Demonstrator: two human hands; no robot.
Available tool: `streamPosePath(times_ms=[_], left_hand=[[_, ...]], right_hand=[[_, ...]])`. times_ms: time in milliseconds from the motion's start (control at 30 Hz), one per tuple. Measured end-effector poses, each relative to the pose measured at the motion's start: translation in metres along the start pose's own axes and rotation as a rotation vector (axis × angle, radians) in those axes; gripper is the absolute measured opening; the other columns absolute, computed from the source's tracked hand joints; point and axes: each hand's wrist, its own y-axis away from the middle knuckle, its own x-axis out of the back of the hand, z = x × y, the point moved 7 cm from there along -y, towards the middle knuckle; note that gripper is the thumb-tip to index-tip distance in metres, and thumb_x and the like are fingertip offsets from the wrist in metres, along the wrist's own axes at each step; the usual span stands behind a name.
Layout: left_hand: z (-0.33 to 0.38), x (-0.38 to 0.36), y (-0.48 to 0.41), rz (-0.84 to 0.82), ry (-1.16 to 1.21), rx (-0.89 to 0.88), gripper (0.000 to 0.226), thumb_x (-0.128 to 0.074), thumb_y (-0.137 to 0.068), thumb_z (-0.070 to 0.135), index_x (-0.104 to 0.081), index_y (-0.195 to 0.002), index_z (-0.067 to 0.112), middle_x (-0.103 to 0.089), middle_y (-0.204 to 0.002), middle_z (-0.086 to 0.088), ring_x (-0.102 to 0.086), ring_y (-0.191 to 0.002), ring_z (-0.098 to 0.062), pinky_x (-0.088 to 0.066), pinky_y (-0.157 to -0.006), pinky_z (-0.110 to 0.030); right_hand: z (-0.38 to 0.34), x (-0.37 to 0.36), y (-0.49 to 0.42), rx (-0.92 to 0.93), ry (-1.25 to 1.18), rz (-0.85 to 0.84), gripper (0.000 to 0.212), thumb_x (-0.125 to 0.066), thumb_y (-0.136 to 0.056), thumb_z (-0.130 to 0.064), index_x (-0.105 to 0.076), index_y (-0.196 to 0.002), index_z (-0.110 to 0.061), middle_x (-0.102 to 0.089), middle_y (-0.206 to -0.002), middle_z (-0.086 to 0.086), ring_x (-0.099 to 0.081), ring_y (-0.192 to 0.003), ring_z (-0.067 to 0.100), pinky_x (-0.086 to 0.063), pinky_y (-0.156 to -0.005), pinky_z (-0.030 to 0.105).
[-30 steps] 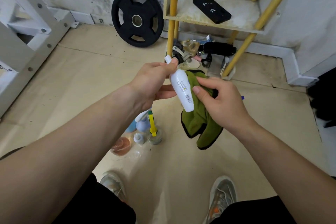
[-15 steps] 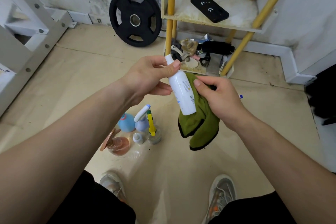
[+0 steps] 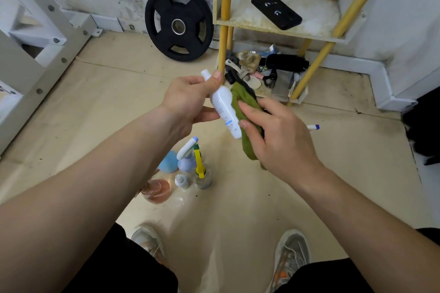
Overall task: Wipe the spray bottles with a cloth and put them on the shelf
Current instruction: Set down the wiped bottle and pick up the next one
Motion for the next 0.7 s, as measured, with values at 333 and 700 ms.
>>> streamPosePath(times_ms=[333,700], left_hand=[[-0.003,-0.021,0.000,-0.136,-0.052,-0.017,0.031,-0.067,-0.095,0.036,-0.066,-0.113,0.011,-0.073,-0.106,-0.009,-0.074,-0.083,-0.030,-0.063,-0.080,-0.037],[-0.003,-0.023,0.007,-0.104,-0.033,-0.043,0.032,-0.067,-0.095,0.033,-0.066,-0.113,0.007,-0.069,-0.095,-0.003,-0.070,-0.067,-0.022,-0.062,-0.072,-0.032]], right_hand=[[0.035,-0.006,-0.012,-0.418,-0.370,-0.060,0.029,-0.059,-0.102,-0.027,-0.072,-0.124,-0.013,-0.074,-0.103,-0.002,-0.064,-0.096,0.017,-0.052,-0.085,0.034],[0.015,0.004,-0.016,-0.255,-0.227,0.111,0.037,-0.051,-0.104,-0.031,-0.065,-0.136,-0.019,-0.056,-0.096,-0.006,-0.058,-0.088,0.019,-0.046,-0.073,0.035]])
